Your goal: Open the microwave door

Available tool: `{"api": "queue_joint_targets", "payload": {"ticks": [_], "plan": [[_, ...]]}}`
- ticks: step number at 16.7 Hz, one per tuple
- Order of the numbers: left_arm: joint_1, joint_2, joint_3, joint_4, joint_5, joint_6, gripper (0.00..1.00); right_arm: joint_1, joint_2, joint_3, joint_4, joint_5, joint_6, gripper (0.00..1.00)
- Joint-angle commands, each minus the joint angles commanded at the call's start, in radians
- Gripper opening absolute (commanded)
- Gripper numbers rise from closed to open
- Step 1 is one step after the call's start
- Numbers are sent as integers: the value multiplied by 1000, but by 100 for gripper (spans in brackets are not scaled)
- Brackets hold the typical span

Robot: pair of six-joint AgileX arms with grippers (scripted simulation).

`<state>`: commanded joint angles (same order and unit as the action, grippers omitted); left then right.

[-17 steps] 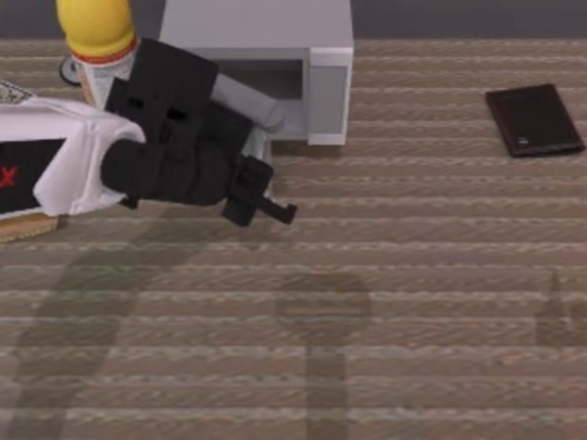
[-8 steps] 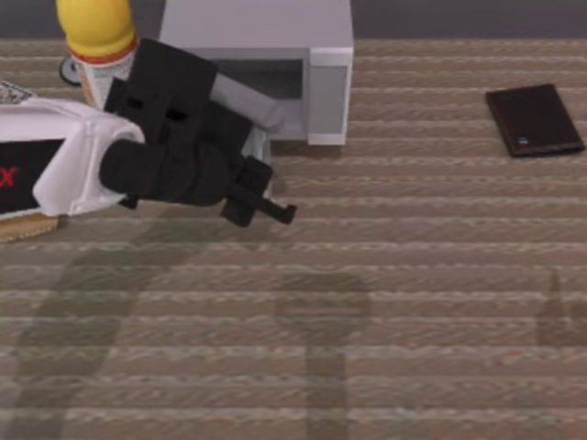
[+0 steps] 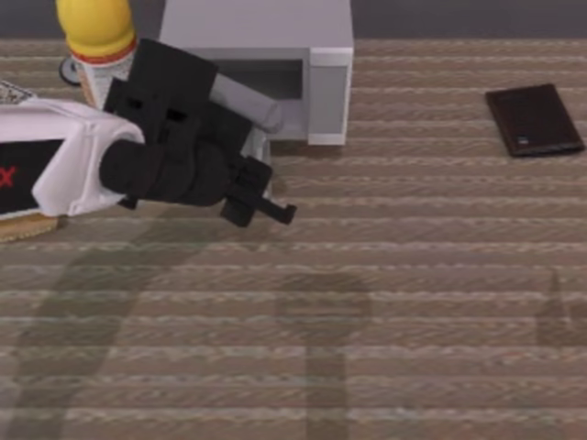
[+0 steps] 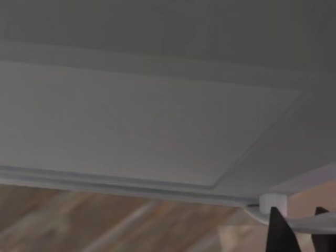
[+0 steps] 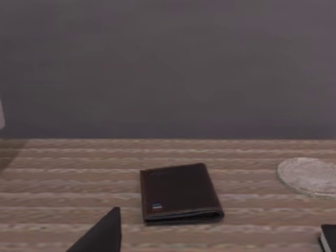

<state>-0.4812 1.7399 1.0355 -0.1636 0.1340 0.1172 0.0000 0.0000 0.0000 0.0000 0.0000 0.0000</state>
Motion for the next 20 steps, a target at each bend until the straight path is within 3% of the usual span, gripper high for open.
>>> {"api": "queue_joint_targets", "payload": {"ticks": [5, 13, 20], "plan": [[0, 0, 0, 0, 0, 0, 0, 0, 0, 0, 0, 0, 0, 100], [27, -19, -21, -9, 51, 62, 0, 0, 0, 0, 0, 0, 0, 100], [27, -19, -21, -9, 51, 62, 0, 0, 0, 0, 0, 0, 0, 100]]}}
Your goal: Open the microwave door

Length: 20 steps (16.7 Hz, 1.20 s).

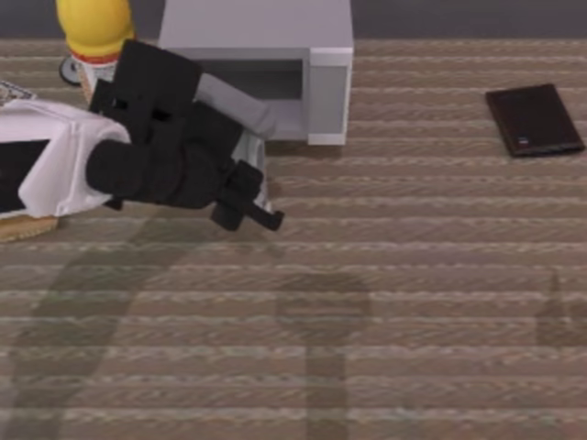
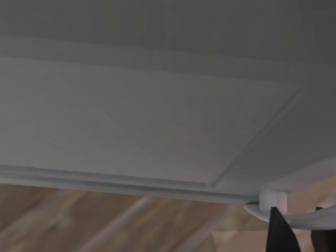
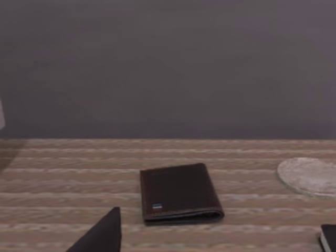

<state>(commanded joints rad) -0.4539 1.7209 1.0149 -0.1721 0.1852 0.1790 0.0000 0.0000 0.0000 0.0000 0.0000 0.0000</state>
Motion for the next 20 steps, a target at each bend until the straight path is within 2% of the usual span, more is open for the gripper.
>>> {"api": "queue_joint_targets", "payload": {"ticks": [17, 20], "plan": [[0, 0, 0, 0, 0, 0, 0, 0, 0, 0, 0, 0, 0, 100], [0, -1, -5, -5, 16, 8, 0, 0, 0, 0, 0, 0, 0, 100]]}}
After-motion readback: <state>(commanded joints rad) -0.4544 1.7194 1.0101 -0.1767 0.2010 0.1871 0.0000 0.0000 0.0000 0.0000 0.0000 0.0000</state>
